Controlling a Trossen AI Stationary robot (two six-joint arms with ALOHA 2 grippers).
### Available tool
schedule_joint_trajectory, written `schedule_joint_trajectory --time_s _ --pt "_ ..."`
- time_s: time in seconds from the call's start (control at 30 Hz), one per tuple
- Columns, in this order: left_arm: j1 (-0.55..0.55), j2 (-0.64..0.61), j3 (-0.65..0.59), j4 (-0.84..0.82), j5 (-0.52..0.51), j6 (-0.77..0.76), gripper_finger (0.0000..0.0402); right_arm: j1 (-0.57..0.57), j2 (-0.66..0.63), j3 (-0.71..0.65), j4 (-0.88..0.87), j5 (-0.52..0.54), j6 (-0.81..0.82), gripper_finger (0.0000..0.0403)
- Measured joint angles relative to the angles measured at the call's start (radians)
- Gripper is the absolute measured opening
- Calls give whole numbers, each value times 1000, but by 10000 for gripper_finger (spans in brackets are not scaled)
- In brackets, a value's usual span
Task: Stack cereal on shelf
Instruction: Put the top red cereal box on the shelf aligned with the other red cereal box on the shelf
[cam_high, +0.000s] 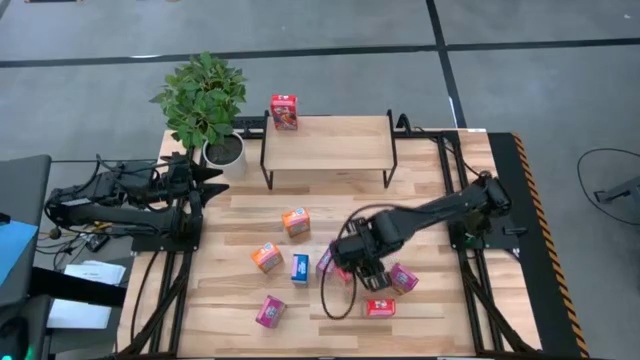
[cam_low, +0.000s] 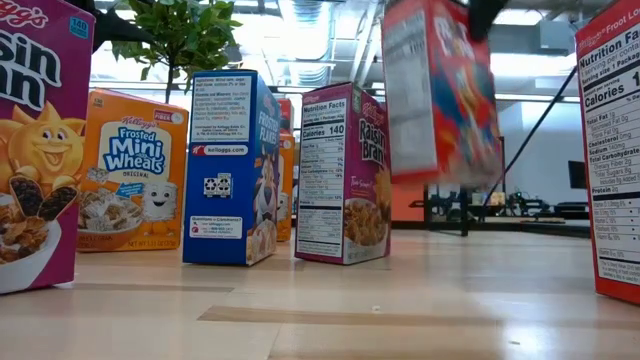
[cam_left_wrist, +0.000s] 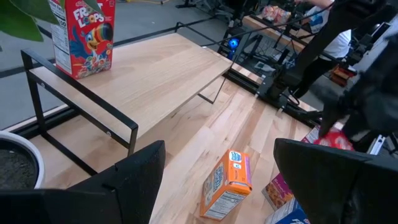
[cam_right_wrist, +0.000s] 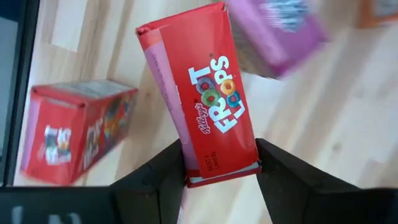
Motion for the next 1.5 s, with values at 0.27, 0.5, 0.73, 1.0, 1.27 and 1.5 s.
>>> schedule_joint_trajectory --time_s 0.27,0.5,0.73,1.0,1.27,1.5 --pt "0 0 0 0 0 0 290 -174 0 287 -202 88 -84 197" --pt "0 0 0 0 1 1 290 -363 -2 469 -186 161 -96 196" --pt "0 0 0 0 -1 17 290 -508 2 489 78 210 -196 195" --pt "0 0 0 -1 -2 22 290 -617 103 511 218 198 -238 196" --pt "0 0 0 -22 -1 22 290 -648 228 581 166 179 -295 197" --pt "0 0 0 -19 0 6 290 -644 242 585 196 161 -297 197"
